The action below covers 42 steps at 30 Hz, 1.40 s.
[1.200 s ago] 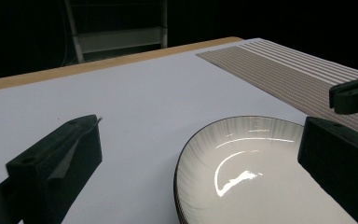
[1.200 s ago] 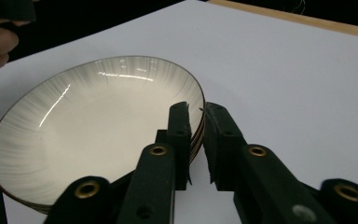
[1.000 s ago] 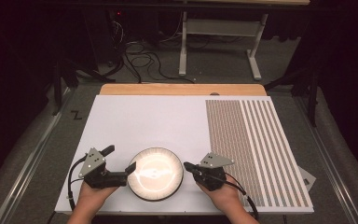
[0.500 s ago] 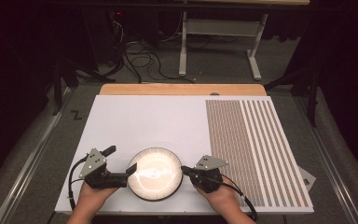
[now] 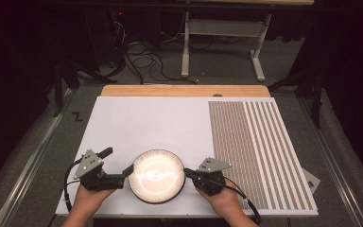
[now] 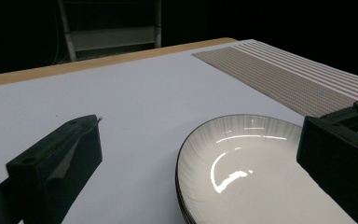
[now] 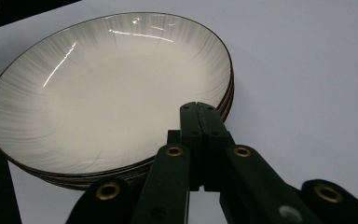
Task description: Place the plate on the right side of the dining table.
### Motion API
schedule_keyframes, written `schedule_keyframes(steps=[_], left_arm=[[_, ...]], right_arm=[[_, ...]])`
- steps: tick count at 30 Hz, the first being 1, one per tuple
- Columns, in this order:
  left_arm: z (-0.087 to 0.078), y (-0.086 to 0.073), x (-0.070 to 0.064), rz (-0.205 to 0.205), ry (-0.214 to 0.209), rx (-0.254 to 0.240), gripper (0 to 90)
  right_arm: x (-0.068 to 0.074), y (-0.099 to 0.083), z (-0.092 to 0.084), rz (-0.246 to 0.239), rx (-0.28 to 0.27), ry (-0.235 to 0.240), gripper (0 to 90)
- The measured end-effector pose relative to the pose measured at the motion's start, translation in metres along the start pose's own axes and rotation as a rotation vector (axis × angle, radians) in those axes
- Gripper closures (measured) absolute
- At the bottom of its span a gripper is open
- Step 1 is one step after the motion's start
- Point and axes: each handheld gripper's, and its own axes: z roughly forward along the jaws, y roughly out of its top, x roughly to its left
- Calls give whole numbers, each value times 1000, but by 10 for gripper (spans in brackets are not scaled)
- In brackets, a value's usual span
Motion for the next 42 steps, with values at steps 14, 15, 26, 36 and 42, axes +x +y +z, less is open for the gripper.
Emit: schedule_keyframes(steps=[14,15,26,36,42], left_arm=[[2,-4,-9,44,-43,14,3],[1,-4,-8,38,-44,10,3],[-3,-5,-3,2,-45,16,3],[-4,-6,2,-8,-43,25,8],[-1,-7,4,-47,-67,68,23]], right_arm=[[-1,-1,1,11,1,3,900],[-1,-1,1,12,0,3,900],[10,1,9,-13,15,34,900],[10,3,13,-10,19,33,900],[10,3,15,0,21,36,900]])
